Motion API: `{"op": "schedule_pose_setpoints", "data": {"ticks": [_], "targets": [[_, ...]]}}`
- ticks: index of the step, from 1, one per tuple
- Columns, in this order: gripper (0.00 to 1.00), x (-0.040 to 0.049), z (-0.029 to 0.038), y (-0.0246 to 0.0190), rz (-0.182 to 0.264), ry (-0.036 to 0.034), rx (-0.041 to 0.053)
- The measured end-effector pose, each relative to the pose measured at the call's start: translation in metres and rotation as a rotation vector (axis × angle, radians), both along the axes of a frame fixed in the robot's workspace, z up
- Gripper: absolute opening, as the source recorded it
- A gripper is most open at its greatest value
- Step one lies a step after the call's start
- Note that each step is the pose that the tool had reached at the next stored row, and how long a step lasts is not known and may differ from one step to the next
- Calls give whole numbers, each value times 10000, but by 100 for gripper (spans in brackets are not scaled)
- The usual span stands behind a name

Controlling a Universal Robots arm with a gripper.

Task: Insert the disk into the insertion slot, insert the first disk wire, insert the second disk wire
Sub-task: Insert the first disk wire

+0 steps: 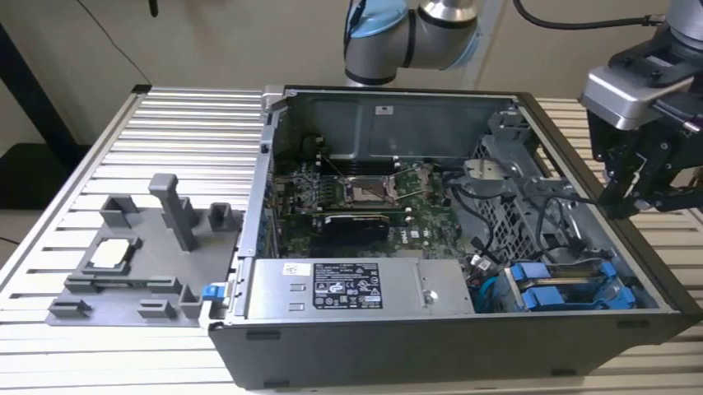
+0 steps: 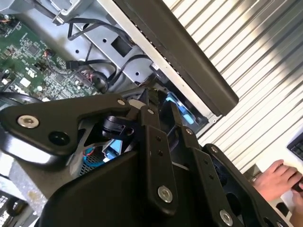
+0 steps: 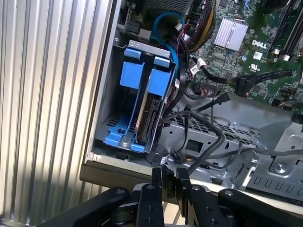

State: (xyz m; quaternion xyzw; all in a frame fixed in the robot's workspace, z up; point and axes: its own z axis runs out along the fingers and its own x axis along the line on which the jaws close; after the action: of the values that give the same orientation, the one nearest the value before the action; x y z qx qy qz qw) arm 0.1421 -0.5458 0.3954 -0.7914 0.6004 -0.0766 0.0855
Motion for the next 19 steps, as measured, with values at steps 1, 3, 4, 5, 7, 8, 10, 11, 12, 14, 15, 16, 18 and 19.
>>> {"op": "schedule_pose_setpoints", "data": {"ticks": [1,3,4,5,7,8,10,11,12,14,15,16,18,19], "targets": [[27,0,-1,1,0,1,-42],[25,0,-1,1,0,2,-78],[25,0,-1,1,0,1,-80],[19,0,-1,1,0,1,-85],[19,1,-2,2,0,32,-208],[19,3,-2,-5,0,94,-248],[19,6,-4,-70,2,261,-259],[19,7,-4,-112,4,335,-263],[19,7,-4,-154,4,406,-265],[19,7,-7,-240,6,517,-267],[19,7,-14,-268,1,552,-269],[19,5,-20,-275,-26,577,-263],[19,3,-18,-275,-145,605,-222],[19,2,-19,-275,-211,615,-188]]}}
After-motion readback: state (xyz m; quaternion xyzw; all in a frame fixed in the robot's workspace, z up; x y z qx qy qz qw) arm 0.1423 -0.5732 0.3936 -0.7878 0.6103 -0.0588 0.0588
